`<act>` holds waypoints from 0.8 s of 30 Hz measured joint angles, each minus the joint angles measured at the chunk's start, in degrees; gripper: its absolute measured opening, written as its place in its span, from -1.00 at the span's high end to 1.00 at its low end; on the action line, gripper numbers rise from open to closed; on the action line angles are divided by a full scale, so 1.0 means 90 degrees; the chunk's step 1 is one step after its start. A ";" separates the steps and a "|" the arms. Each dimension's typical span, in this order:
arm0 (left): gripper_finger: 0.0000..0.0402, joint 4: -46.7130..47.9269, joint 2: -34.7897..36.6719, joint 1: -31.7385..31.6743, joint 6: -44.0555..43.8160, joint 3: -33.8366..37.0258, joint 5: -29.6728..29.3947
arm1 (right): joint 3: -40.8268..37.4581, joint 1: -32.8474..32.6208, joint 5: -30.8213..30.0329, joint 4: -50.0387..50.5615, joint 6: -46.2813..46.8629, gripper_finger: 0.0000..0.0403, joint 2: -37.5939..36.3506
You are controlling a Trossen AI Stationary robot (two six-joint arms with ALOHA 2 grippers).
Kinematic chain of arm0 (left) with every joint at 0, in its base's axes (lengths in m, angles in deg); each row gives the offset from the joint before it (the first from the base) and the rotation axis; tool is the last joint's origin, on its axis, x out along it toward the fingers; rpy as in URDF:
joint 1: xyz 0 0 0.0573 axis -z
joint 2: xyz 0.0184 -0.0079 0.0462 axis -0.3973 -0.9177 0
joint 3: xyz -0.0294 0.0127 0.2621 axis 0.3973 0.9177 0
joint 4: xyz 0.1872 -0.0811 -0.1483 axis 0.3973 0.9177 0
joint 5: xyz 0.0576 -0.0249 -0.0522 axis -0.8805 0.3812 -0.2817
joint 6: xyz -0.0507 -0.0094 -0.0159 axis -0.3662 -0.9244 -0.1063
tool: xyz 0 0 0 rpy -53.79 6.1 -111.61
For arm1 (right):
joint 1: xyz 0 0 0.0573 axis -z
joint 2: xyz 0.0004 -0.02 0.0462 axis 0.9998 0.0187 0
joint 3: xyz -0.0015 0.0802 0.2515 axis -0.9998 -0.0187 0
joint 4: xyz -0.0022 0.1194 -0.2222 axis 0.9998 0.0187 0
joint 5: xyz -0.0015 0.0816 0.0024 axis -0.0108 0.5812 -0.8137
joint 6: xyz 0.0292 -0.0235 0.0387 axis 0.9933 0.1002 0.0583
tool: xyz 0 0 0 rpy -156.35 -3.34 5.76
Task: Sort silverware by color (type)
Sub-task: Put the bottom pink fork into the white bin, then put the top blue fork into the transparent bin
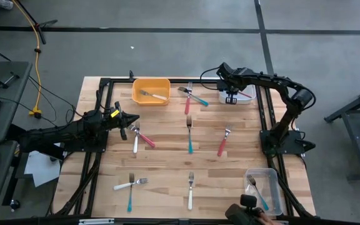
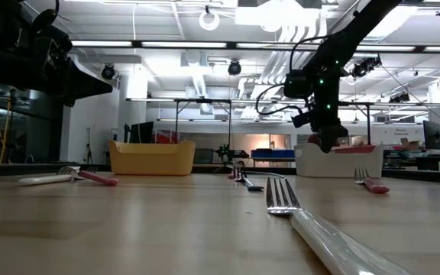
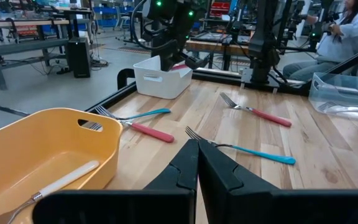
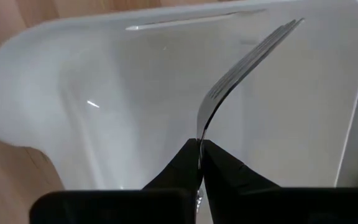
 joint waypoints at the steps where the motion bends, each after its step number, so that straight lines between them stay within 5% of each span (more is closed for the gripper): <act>1: 1.00 0.0000 -0.0002 0.0000 -0.0004 0.0000 -0.0002 | 0.0000 0.0000 0.0000 0.0015 0.0001 0.91 0.0000; 14: 1.00 -0.0001 -0.0002 0.0001 -0.0005 0.0000 -0.0002 | 0.0351 -0.0064 -0.0069 0.0627 0.0799 0.56 -0.0001; 24: 1.00 0.0000 -0.0002 0.0002 0.0000 0.0000 0.0000 | 0.1752 -0.0479 -0.0173 0.1852 0.1348 0.91 0.0000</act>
